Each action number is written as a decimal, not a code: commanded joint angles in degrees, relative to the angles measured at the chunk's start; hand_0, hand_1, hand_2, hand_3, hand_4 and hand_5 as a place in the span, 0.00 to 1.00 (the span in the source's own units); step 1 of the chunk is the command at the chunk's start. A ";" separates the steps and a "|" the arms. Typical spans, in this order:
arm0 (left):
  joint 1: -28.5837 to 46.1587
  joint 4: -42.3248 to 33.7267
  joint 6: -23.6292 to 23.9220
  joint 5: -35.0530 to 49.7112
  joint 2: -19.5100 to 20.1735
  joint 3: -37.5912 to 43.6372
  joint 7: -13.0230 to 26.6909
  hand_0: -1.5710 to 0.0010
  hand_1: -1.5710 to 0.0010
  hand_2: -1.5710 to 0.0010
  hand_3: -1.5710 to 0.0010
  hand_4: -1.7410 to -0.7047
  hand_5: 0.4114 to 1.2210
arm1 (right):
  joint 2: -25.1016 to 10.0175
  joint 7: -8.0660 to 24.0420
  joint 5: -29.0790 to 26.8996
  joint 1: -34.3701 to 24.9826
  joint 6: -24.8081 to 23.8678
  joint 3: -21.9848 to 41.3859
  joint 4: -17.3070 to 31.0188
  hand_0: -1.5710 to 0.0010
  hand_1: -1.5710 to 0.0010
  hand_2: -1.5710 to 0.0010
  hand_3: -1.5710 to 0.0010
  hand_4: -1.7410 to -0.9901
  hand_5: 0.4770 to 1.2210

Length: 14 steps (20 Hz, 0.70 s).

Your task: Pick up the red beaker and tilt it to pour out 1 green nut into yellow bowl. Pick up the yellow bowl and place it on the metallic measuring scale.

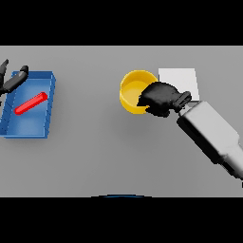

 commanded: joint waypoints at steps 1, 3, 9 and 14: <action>-0.47 0.52 0.14 -0.10 0.15 -0.04 0.00 1.00 1.00 1.00 1.00 0.99 0.34 | -0.06 0.41 -0.13 0.22 0.23 -0.23 -0.99 0.01 0.00 0.04 0.26 0.00 1.00; -0.79 0.82 0.43 -0.50 0.51 0.20 -0.01 1.00 1.00 1.00 1.00 0.98 0.35 | -0.55 1.77 -0.21 0.60 0.75 -1.23 -2.64 0.00 0.00 0.03 0.26 0.00 1.00; -1.45 1.60 0.82 -1.01 1.01 0.52 0.78 1.00 1.00 1.00 1.00 0.98 0.38 | -3.06 2.40 0.45 -0.29 -3.34 -4.88 1.97 0.00 0.00 0.02 0.27 0.00 1.00; -1.63 1.73 0.46 -1.12 0.94 0.55 1.63 1.00 1.00 1.00 1.00 0.97 0.40 | -4.56 0.27 1.54 -1.43 -9.55 -7.11 10.07 0.00 0.00 0.02 0.27 0.00 1.00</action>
